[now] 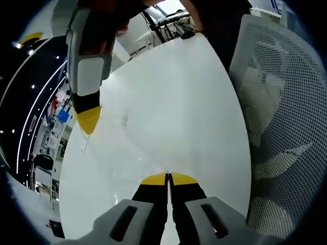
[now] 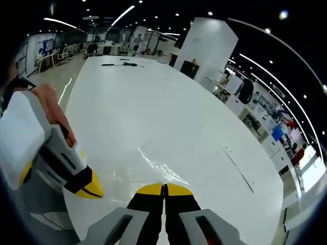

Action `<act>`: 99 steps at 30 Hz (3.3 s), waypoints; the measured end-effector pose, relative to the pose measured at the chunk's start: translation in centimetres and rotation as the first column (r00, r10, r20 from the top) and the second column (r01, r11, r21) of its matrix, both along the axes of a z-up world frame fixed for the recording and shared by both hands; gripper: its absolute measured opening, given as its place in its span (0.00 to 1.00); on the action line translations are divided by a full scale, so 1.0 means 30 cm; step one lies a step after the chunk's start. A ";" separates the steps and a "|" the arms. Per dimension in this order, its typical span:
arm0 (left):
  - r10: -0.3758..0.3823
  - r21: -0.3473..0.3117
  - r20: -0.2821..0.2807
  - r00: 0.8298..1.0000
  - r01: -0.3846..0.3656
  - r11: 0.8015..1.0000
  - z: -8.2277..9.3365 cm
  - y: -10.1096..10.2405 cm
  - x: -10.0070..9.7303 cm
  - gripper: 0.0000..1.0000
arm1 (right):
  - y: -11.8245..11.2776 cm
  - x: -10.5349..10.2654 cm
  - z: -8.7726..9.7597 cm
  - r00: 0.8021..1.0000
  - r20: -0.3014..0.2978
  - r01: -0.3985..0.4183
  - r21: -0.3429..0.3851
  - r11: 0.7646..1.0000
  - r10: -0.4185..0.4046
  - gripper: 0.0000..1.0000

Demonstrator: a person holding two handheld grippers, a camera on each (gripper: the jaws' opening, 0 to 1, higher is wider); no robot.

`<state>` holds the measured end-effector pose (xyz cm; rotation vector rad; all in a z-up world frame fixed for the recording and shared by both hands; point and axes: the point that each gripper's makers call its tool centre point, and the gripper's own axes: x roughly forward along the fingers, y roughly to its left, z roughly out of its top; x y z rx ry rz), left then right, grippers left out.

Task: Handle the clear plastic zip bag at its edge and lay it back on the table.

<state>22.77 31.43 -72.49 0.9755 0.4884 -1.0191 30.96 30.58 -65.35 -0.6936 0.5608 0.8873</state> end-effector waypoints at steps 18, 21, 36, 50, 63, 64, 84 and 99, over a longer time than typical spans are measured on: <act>0.025 -0.013 -0.002 1.000 -0.025 1.000 0.006 0.006 -0.003 0.00 | 0.017 -0.011 -0.003 1.000 -0.010 -0.007 0.011 1.000 0.007 0.00; 0.036 -0.022 0.004 0.999 -0.036 0.999 0.014 0.003 0.007 0.00 | 0.017 -0.018 -0.005 1.000 -0.009 -0.017 0.006 1.000 0.018 0.00; 0.100 -0.029 0.026 0.995 -0.099 0.995 0.035 0.029 0.042 0.00 | 0.076 -0.105 -0.101 0.992 -0.059 -0.110 0.009 0.994 0.110 0.00; 0.118 -0.014 0.031 0.993 -0.117 0.993 0.019 0.021 0.039 0.00 | 0.100 -0.127 -0.107 0.989 -0.064 -0.130 0.038 0.991 0.132 0.06; 0.125 0.001 0.034 0.992 -0.125 0.992 -0.012 0.033 0.049 0.00 | 0.040 -0.148 -0.091 0.994 -0.057 -0.085 0.075 0.994 0.090 0.09; 0.127 0.004 0.035 0.991 -0.127 0.992 -0.014 0.034 0.051 0.00 | 0.038 -0.149 -0.092 0.994 -0.059 -0.083 0.077 0.994 0.087 0.09; 0.148 0.012 0.012 0.989 -0.148 0.989 -0.066 -0.002 0.103 0.00 | -0.102 -0.185 -0.119 0.992 -0.097 0.090 0.141 0.986 -0.076 0.14; 0.176 0.023 -0.001 0.984 -0.176 0.984 -0.094 -0.024 0.147 0.00 | -0.155 -0.200 -0.137 0.980 -0.127 0.173 0.154 0.973 -0.154 0.14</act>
